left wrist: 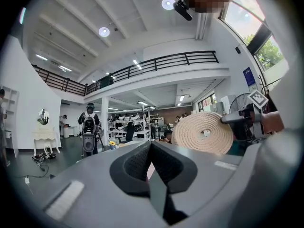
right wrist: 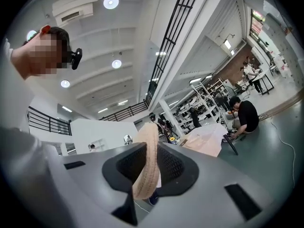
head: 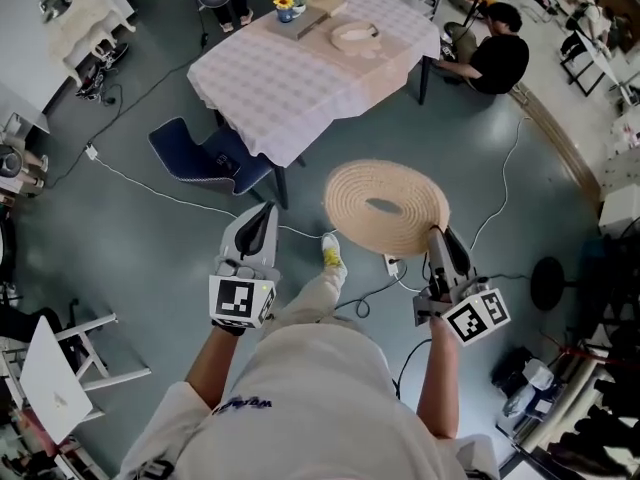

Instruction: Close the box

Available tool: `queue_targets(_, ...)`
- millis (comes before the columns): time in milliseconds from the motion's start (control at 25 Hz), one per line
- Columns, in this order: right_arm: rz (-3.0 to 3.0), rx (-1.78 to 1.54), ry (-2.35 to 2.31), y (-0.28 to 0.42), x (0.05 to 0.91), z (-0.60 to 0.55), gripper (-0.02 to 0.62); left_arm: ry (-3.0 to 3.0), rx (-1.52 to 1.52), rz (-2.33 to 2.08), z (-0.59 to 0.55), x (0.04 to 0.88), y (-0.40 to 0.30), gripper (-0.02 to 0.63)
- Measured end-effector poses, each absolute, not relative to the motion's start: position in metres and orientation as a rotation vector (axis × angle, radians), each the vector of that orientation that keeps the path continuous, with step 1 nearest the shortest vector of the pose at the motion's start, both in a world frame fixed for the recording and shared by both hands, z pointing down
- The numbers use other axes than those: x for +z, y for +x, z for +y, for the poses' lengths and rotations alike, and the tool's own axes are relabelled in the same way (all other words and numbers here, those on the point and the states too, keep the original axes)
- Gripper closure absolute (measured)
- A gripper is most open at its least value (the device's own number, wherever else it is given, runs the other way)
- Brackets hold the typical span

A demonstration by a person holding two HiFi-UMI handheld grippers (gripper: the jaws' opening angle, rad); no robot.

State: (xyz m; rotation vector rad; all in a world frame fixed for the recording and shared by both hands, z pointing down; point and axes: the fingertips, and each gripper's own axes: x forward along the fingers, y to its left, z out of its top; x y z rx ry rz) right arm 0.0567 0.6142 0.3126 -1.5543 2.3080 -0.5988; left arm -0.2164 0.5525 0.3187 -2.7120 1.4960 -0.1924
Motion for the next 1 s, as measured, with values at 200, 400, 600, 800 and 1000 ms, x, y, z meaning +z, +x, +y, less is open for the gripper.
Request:
queue_targets(200,2.279,-0.604,-1.569,0.075,0.313,0.571,0.523,-2.729,-0.194,1.49,0.507,0.323,-0.198,0.604)
queue_targets(400,2.32,-0.598,-1.578,0.077,0.304,0.53,0.523,-2.765,-0.208,1.472,0.463,0.327,-0.183,0.604)
queue_targets(600,2.344,-0.611,-1.594,0.095,0.298,0.492,0.523,-2.82,-0.189,1.457,0.418,0.327,-0.159,0.604)
queue_targets(800,2.347,-0.619,-1.6,0.104,0.292,0.441,0.523,-2.83,-0.185,1.489,0.372,0.33,-0.153,0.604)
queue_targets(1000,2.366,-0.623,-1.61,0.11,0.286,0.395,0.523,-2.834,-0.153,1.489,0.327,0.33,-0.151,0.604)
